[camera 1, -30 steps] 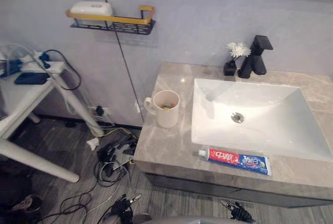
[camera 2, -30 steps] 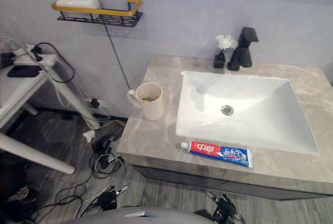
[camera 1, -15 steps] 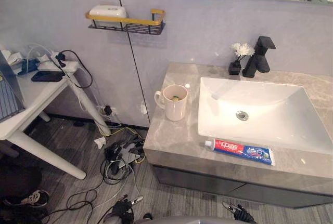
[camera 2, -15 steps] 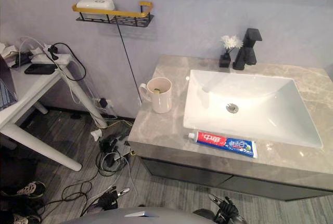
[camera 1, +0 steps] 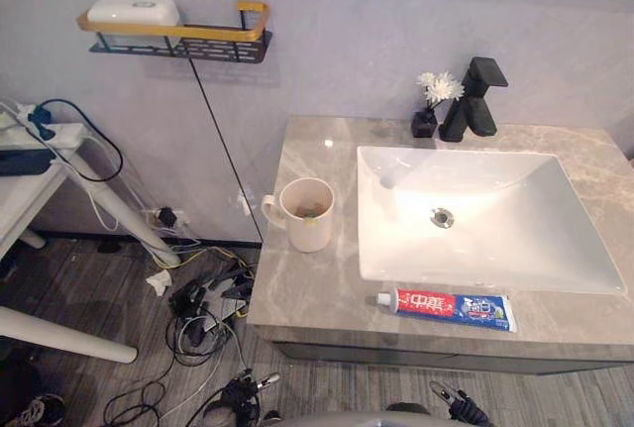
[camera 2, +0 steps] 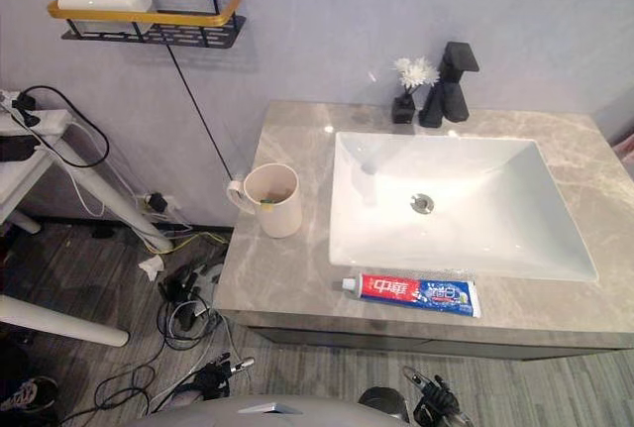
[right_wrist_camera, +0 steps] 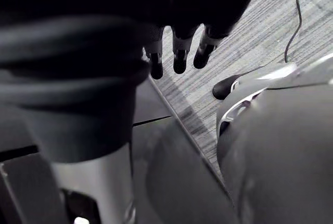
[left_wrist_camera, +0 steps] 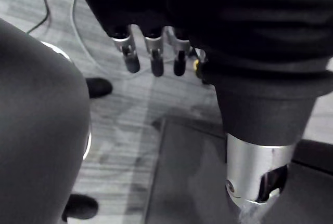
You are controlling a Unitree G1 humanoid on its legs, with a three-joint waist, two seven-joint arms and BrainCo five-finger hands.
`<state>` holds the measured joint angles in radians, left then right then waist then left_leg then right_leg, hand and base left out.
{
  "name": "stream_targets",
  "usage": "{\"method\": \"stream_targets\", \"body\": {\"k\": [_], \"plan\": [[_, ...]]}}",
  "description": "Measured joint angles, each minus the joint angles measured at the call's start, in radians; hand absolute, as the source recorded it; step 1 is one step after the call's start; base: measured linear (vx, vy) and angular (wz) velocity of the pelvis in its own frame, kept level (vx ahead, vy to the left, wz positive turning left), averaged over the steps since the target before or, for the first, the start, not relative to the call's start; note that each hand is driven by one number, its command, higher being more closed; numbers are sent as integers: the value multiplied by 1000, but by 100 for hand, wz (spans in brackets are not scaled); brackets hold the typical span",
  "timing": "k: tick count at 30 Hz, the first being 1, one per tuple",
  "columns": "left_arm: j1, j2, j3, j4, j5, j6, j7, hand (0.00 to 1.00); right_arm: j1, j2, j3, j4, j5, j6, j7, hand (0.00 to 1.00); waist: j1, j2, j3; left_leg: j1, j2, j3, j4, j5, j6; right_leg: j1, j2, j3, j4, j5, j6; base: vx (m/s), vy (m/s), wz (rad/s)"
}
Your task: Organize washtable
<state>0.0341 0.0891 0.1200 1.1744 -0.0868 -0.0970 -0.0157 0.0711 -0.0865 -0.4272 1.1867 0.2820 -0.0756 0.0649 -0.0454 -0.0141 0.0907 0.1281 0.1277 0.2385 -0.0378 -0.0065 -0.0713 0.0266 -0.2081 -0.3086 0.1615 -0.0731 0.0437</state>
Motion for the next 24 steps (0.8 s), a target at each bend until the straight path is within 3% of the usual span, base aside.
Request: {"method": "stream_targets", "body": {"k": [3,11,12,24], "plan": [[0,0,11,-1,-1,1,0,0,-7,9,-3,-1,-23,0,1,0,4,-3,-4,-12,-2,3,-16,-13,-19,21,11,6,-97,31,47,-10,9,-4],[10,0,30,0,0,3,0,0,4,17,39,-1,-29,-1,2,0,2,-12,-15,3,-7,23,-52,2,-32,14,16,38,-120,40,63,-67,8,-10],[19,-3,29,13,-1,5,0,0,21,17,47,3,-29,0,1,0,2,-7,-56,5,-6,23,-62,14,-35,40,26,40,-183,79,83,0,0,0],[13,-1,29,24,-1,5,0,0,37,16,26,3,-27,0,0,0,2,-4,-57,4,-3,26,-56,15,-36,47,26,31,-192,84,85,1,-1,1]]}}
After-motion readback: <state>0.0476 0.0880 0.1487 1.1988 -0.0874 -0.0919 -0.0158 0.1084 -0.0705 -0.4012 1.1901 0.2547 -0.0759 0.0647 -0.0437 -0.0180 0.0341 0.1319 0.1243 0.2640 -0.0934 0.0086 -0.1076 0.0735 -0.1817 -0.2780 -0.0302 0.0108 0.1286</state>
